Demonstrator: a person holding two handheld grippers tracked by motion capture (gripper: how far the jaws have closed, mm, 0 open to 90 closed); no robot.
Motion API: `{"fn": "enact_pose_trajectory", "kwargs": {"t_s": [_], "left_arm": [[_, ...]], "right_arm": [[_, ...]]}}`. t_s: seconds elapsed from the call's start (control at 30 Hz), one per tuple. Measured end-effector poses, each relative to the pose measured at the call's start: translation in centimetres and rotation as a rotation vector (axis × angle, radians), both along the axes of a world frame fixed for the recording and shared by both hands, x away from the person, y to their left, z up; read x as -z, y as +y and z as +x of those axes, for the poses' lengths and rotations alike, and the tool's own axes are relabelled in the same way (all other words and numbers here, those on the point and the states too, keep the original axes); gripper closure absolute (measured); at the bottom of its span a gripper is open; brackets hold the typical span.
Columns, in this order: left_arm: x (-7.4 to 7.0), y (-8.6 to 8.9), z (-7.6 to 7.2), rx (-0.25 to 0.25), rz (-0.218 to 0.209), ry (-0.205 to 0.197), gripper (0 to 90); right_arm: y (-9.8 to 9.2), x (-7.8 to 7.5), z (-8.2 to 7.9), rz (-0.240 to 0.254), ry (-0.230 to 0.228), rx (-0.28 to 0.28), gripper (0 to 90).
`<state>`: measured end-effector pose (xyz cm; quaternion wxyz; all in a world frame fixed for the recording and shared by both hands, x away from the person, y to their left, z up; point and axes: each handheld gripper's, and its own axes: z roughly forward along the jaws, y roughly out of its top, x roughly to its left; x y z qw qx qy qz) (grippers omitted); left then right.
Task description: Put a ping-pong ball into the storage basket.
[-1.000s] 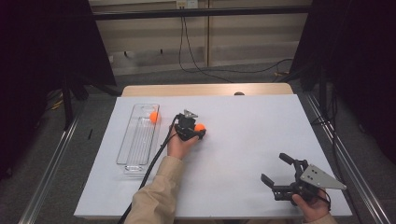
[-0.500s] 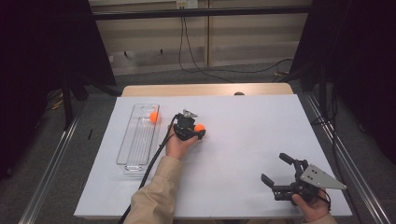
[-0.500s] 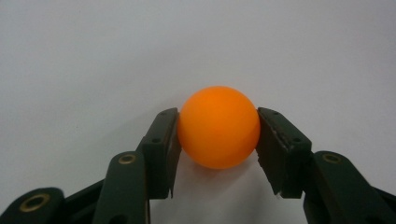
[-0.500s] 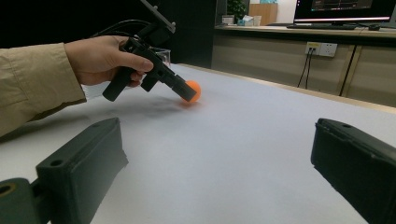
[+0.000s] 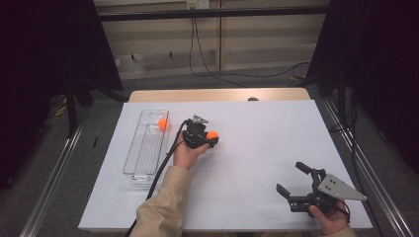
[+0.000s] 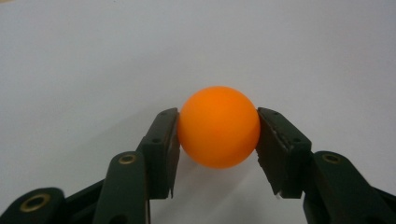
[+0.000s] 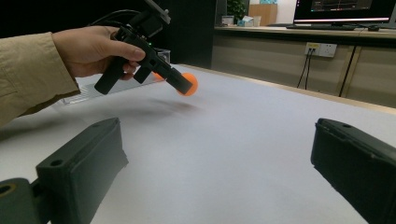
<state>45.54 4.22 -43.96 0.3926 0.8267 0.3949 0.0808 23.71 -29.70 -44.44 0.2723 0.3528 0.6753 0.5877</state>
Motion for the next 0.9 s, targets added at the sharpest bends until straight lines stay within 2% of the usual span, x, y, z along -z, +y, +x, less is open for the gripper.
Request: {"fn": "enact_pose_trajectory", "kwargs": {"t_s": [0.23,0.27,0.47,0.57,0.73,0.9], "left_arm": [[-0.7,0.1,-0.5,0.006,-0.007,0.002,50.8],[-0.8,0.3,-0.5,0.013,0.000,-0.008,50.8],[-1.1,0.6,-0.7,-0.001,-0.004,-0.004,50.8],[-1.5,0.8,-0.9,0.003,0.012,-0.016,50.8],[-2.0,0.9,-1.2,0.006,-0.011,-0.003,50.8],[-2.1,1.1,-1.3,0.013,-0.004,-0.002,50.8]], "right_arm": [[0.0,0.0,0.0,0.002,-0.001,-0.001,2.4],[0.0,0.0,0.0,0.001,-0.001,-0.001,2.4],[0.0,-0.1,0.0,0.001,-0.001,-0.002,2.4],[0.0,-0.1,0.0,0.001,-0.001,-0.001,2.4],[0.0,-0.1,-0.1,0.002,-0.001,-0.002,2.4],[0.1,-0.1,-0.1,0.002,-0.002,-0.003,2.4]]}}
